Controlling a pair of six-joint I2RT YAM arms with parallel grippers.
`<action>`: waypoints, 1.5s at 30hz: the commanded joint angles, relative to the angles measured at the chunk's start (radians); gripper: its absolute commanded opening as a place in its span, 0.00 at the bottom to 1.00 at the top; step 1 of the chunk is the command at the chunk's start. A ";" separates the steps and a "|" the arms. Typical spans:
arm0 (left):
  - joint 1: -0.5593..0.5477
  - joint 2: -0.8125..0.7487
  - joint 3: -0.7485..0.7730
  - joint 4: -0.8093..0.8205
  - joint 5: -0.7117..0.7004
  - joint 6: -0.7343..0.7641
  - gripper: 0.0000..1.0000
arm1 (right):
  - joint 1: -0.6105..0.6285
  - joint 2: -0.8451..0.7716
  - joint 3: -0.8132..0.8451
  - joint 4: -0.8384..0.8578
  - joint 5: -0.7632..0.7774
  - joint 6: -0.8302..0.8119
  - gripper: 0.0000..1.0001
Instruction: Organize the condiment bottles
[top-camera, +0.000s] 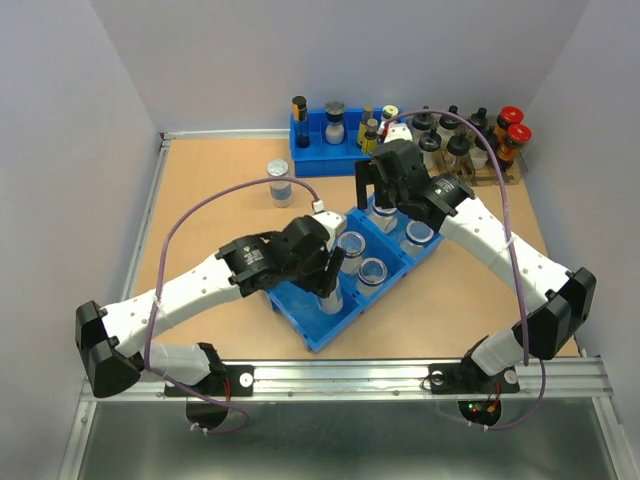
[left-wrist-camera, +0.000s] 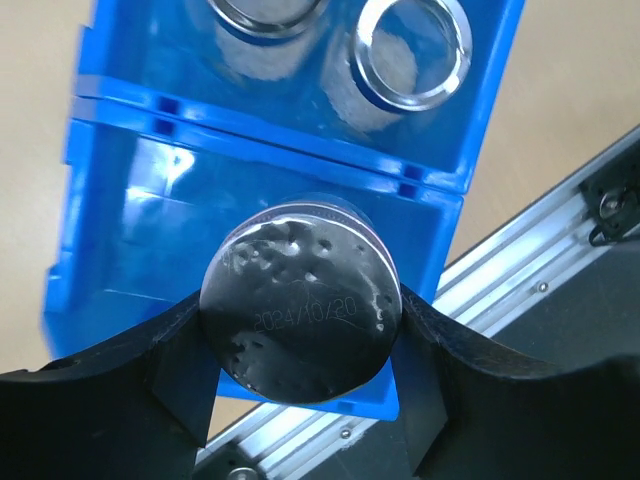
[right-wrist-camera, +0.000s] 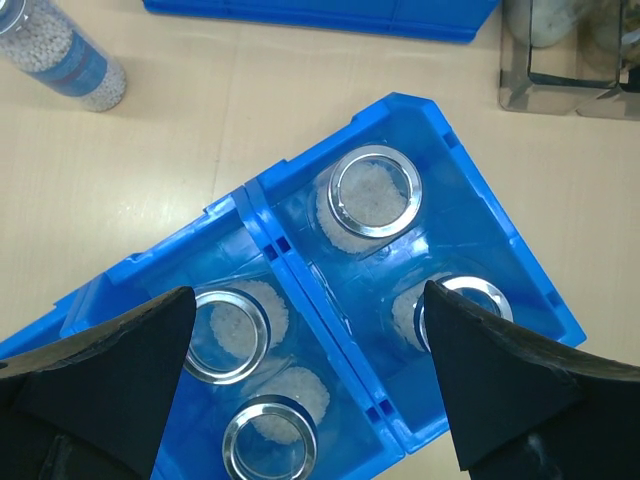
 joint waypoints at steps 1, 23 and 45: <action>-0.062 -0.008 -0.067 0.098 -0.087 -0.096 0.00 | -0.011 -0.056 -0.035 0.024 0.032 0.020 1.00; -0.225 0.111 -0.160 0.237 -0.240 -0.232 0.38 | -0.026 -0.060 -0.066 0.025 0.036 0.031 1.00; 0.086 -0.003 0.123 0.136 -0.280 -0.090 0.99 | -0.043 -0.073 -0.071 0.024 0.030 0.031 1.00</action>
